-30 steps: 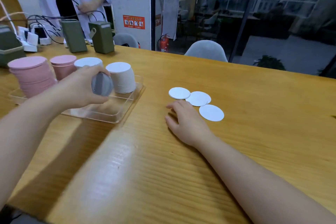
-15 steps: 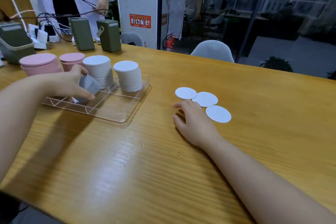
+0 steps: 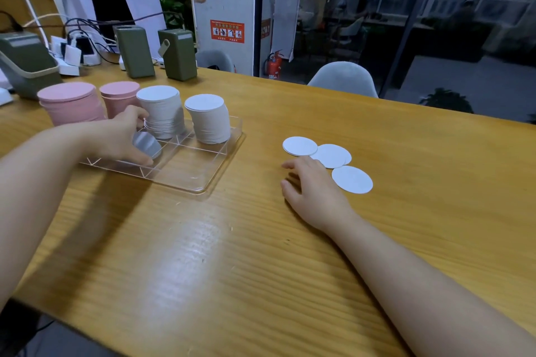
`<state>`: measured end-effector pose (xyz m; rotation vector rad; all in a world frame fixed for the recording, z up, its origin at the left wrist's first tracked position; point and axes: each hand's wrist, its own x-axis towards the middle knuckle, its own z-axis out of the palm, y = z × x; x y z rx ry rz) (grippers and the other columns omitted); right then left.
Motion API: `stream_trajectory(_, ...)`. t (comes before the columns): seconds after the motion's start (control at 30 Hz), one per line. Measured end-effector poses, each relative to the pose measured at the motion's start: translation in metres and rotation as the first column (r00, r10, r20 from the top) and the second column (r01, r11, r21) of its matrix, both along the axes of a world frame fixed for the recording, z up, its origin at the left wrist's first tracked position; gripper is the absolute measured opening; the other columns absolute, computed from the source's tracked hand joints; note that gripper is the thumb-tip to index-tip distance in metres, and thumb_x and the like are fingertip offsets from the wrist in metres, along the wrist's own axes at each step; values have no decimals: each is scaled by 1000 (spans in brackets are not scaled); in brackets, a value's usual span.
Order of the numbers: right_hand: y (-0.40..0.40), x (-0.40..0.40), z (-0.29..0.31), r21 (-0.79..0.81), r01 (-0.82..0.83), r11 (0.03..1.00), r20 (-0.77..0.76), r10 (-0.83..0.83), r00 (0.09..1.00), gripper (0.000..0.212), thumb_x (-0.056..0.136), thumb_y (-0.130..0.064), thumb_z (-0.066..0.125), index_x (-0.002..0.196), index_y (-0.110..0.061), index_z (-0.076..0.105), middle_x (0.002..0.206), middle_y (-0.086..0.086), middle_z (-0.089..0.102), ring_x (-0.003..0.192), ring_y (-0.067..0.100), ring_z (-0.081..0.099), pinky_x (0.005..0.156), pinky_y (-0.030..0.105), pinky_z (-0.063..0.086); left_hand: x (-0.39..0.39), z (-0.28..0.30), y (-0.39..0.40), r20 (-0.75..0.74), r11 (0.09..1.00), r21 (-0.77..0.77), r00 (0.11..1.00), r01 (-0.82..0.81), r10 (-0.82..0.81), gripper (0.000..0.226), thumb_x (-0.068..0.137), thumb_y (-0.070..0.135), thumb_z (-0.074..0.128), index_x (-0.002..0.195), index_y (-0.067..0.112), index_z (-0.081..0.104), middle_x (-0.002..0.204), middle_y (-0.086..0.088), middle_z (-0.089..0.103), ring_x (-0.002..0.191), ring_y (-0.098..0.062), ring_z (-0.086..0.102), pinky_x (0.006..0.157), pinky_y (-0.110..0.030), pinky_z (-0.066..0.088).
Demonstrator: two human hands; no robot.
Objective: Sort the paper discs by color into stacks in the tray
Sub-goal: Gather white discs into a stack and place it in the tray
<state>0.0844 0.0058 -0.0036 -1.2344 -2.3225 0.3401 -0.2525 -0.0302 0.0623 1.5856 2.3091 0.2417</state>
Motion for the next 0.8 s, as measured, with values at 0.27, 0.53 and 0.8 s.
stream_trajectory(0.27,10,16,2,170,268,948,-107,-253,962,18,87,-15,53,103,-11,60,104,5,58,101,25,48,83,38,41,70,-1,-10,-61,837,531,991,132,-118,38,85,9,63,120,23,55,113,3,59,107,-16,54,88,-29,41)
stream_trajectory(0.53,24,47,3,117,590,799,-40,-590,806,25,85,-22,53,107,-11,51,112,9,47,109,29,38,88,38,32,161,-27,11,4,674,711,957,201,-290,26,87,12,56,111,19,61,84,7,61,87,-20,60,82,-38,49)
stream_trajectory(0.8,32,57,1,-35,650,759,194,-633,749,55,84,-49,48,119,-7,49,122,10,43,117,29,35,96,40,30,212,-58,58,-106,802,487,935,345,-338,46,93,32,50,135,18,39,136,-2,42,128,-23,38,103,-36,31)
